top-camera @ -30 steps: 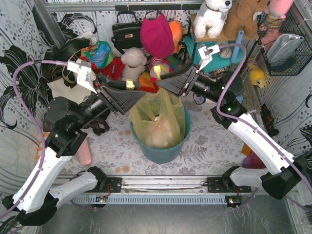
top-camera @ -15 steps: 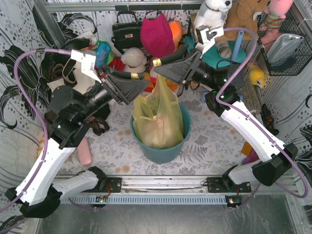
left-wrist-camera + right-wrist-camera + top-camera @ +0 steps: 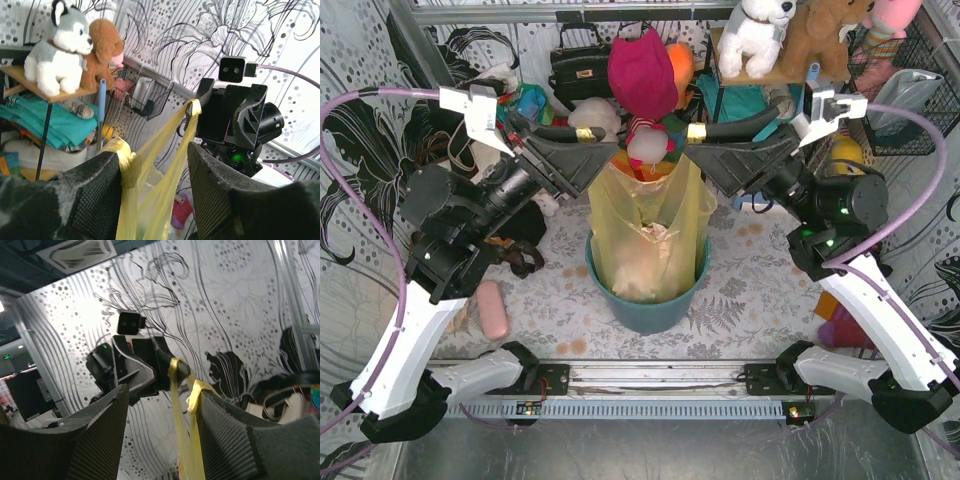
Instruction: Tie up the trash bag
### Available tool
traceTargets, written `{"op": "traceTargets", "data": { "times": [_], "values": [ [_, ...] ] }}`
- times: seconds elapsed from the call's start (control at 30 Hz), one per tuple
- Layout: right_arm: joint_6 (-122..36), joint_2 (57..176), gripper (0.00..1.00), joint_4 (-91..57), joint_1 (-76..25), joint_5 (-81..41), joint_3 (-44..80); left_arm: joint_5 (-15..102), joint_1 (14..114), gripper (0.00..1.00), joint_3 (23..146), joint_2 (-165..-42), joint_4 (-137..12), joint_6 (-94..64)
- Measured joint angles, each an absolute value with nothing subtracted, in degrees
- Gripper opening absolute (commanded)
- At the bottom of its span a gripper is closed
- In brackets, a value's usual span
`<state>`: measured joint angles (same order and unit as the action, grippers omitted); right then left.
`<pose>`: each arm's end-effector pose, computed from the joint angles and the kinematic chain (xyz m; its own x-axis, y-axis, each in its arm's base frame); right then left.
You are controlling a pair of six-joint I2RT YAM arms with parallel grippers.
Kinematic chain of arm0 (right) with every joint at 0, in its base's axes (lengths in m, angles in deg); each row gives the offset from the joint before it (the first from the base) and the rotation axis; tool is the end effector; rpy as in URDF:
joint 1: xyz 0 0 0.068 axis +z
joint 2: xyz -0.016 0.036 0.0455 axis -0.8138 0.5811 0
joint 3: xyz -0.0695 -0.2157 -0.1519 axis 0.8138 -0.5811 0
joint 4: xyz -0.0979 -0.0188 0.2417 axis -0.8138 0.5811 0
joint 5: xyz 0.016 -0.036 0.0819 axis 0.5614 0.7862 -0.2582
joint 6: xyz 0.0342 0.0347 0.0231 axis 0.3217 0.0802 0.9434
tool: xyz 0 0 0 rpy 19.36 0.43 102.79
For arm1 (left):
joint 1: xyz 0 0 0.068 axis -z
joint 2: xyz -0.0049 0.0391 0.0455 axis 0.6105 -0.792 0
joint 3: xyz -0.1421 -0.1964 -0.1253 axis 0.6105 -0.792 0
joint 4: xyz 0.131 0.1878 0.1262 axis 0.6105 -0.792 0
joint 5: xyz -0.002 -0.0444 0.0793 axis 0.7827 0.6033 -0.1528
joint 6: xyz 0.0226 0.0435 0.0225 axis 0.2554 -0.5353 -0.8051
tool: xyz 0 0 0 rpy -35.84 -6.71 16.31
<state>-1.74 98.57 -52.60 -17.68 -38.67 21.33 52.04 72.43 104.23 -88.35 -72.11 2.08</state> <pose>0.1422 0.1259 0.5550 -0.1565 0.7171 -0.6792 -0.9686 0.0230 0.2475 0.1269 -0.1006 0.5690 -0.0560 -0.5158 -0.8549 0.8331 0.4478 -0.3247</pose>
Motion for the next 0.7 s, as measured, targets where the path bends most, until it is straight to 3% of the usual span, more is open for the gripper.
{"op": "traceTargets", "data": {
  "times": [0.37,0.7],
  "values": [
    [-1.28,100.19,0.53,-50.63,-17.68,-36.18,11.94,51.25,72.43,0.55,96.47,-87.35,-72.27,3.28],
    [-1.21,107.91,0.53,-50.67,-17.68,-40.22,29.75,52.94,72.32,0.57,105.15,-90.71,-71.26,4.68]
  ]
}}
